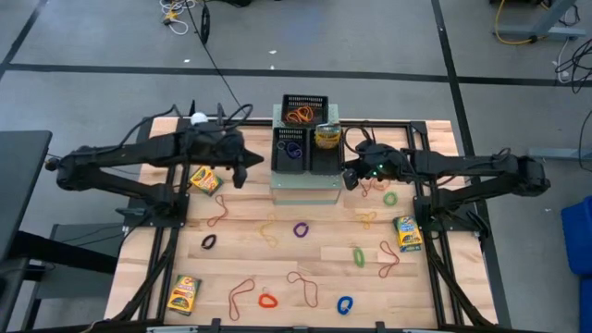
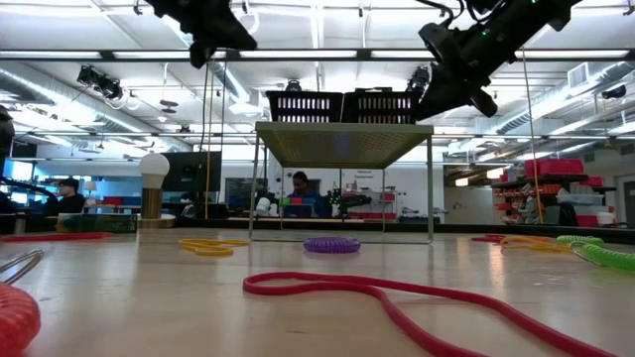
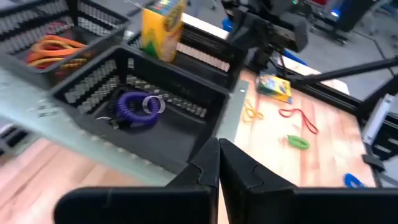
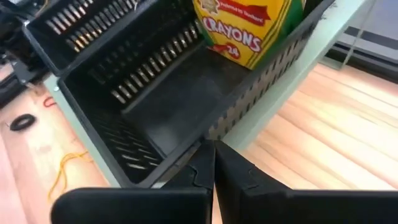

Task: Pick & Place Office Desk Supplies
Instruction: Adjust the bottom right black bin, then put the green spiral keychain into the bottom left black bin

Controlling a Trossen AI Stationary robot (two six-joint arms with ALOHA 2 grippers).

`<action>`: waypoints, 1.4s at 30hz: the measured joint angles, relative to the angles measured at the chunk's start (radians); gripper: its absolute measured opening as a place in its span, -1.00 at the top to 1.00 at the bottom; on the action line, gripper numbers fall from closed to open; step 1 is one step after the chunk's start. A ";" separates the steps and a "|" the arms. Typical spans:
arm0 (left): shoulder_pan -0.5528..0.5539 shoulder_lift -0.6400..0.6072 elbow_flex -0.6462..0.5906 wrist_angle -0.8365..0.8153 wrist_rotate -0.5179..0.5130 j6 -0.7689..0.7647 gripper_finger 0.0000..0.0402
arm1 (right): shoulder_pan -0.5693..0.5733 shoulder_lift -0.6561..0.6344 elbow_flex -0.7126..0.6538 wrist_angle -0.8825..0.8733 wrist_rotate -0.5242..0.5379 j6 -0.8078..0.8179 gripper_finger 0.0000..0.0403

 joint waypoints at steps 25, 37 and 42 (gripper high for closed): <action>-0.207 -0.046 -0.462 0.559 -0.116 -0.114 0.97 | 0.354 -0.164 -0.078 -0.207 -0.023 0.157 0.98; -0.241 -0.045 -0.540 0.609 -0.248 -0.103 0.97 | 0.712 0.009 -0.082 -0.254 0.005 0.425 0.88; -0.240 -0.044 -0.540 0.608 -0.259 -0.103 0.97 | 0.801 0.151 -0.082 -0.225 -0.030 0.515 0.63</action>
